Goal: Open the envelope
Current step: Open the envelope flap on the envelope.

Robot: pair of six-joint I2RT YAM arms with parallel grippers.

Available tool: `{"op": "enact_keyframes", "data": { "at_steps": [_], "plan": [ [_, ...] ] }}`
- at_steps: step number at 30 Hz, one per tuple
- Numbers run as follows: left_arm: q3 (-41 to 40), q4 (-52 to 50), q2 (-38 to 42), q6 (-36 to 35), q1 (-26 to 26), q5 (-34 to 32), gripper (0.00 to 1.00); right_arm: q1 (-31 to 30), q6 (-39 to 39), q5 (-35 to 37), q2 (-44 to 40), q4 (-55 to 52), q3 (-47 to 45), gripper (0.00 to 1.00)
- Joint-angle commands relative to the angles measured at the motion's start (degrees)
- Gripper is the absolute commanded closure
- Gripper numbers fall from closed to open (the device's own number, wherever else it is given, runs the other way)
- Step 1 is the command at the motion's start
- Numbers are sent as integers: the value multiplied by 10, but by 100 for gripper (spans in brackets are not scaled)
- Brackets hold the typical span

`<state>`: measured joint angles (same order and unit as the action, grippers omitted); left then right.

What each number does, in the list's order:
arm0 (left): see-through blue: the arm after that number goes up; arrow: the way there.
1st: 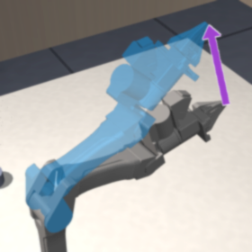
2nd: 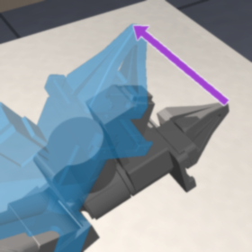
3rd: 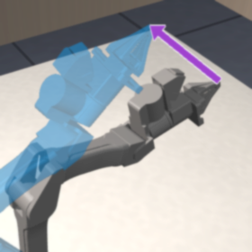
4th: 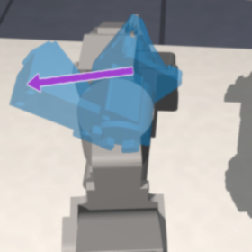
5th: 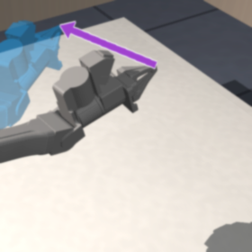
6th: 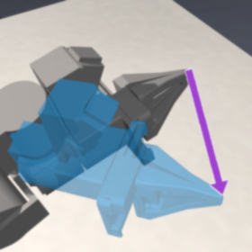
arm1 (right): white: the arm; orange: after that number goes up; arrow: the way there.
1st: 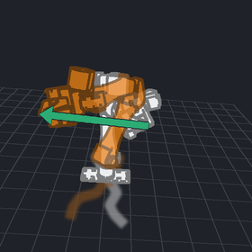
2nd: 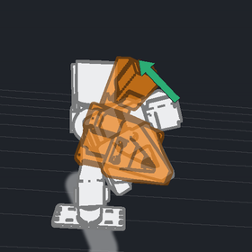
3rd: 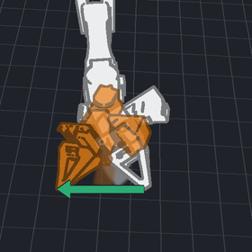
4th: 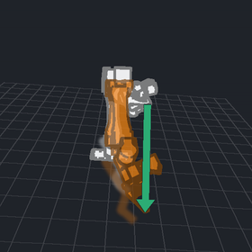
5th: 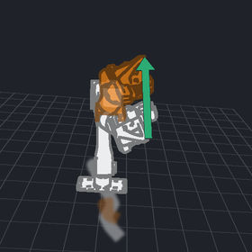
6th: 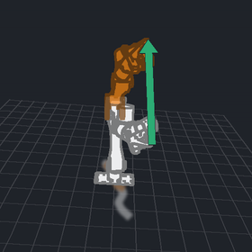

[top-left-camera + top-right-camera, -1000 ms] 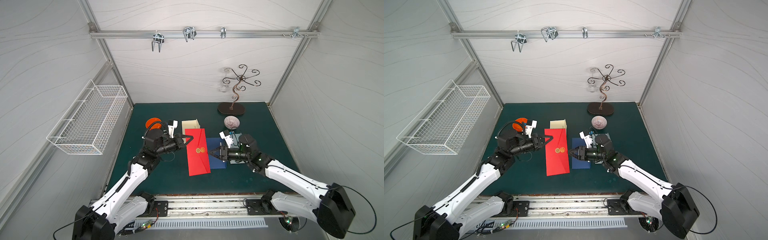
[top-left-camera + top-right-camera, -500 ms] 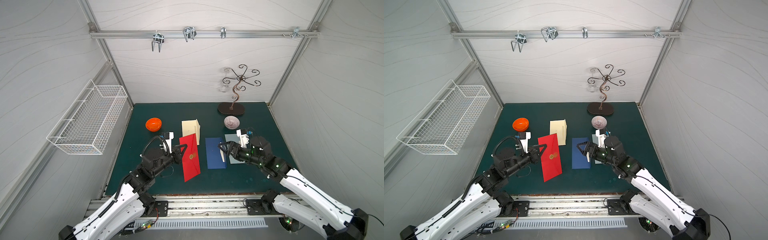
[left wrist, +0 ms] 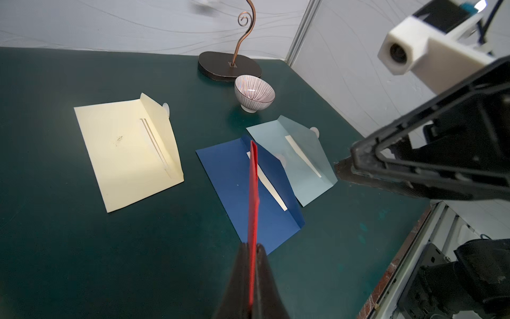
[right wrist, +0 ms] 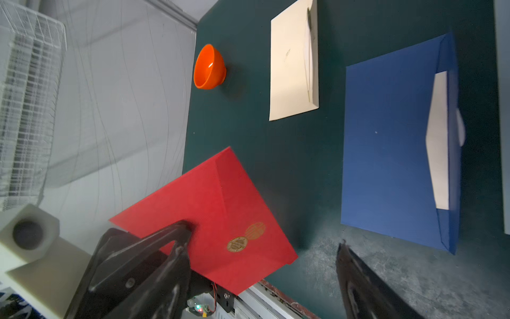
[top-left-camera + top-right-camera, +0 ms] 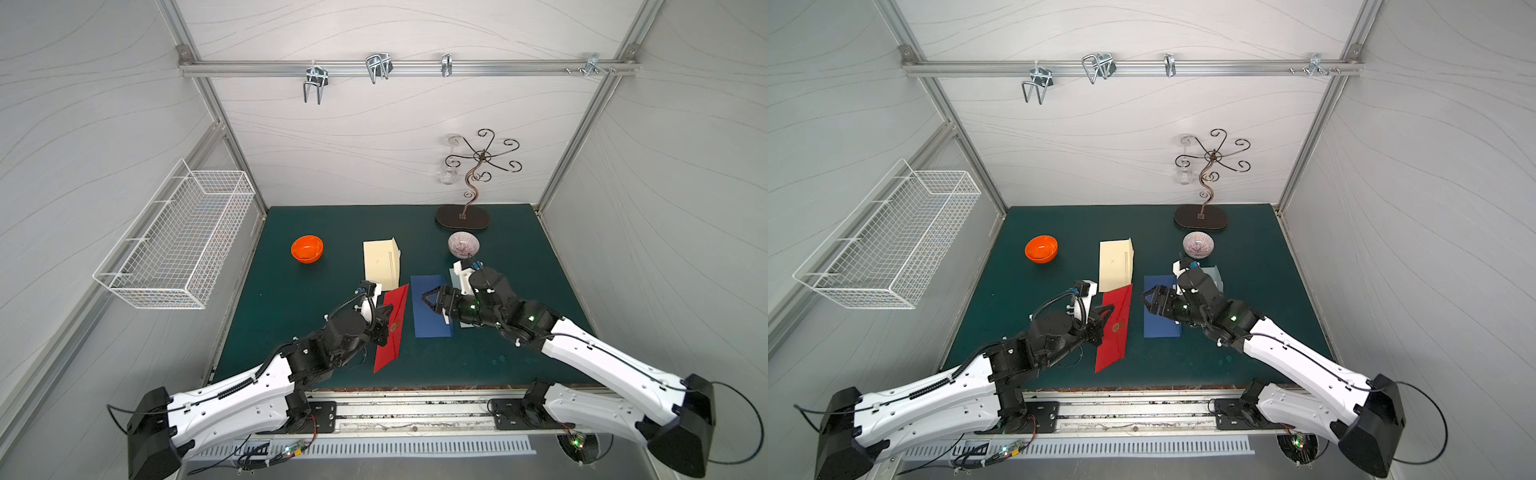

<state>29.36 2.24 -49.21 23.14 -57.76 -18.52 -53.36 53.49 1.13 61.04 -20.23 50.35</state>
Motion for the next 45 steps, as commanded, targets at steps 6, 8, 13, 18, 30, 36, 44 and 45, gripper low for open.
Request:
{"op": "enact_keyframes", "data": {
  "at_steps": [6,8,13,18,30,36,44,45],
  "plan": [
    [23,70,-14,19,-7,-14,100,-65,-7,77,89,-50,62,19],
    [19,70,-9,19,-7,-15,100,-68,-1,78,105,-52,68,19],
    [11,72,1,22,-7,-13,100,-69,19,73,119,-48,71,20],
    [10,75,2,23,-7,-2,100,-69,38,77,126,-47,70,20],
    [9,82,-5,18,-7,24,100,-69,50,72,156,-70,96,20],
    [12,83,-9,14,-7,36,100,-69,55,73,167,-83,106,20],
    [12,83,-8,16,-7,39,100,-69,61,85,181,-114,121,21],
    [12,83,-8,15,-7,40,100,-69,62,86,182,-118,123,21]
  ]
}}
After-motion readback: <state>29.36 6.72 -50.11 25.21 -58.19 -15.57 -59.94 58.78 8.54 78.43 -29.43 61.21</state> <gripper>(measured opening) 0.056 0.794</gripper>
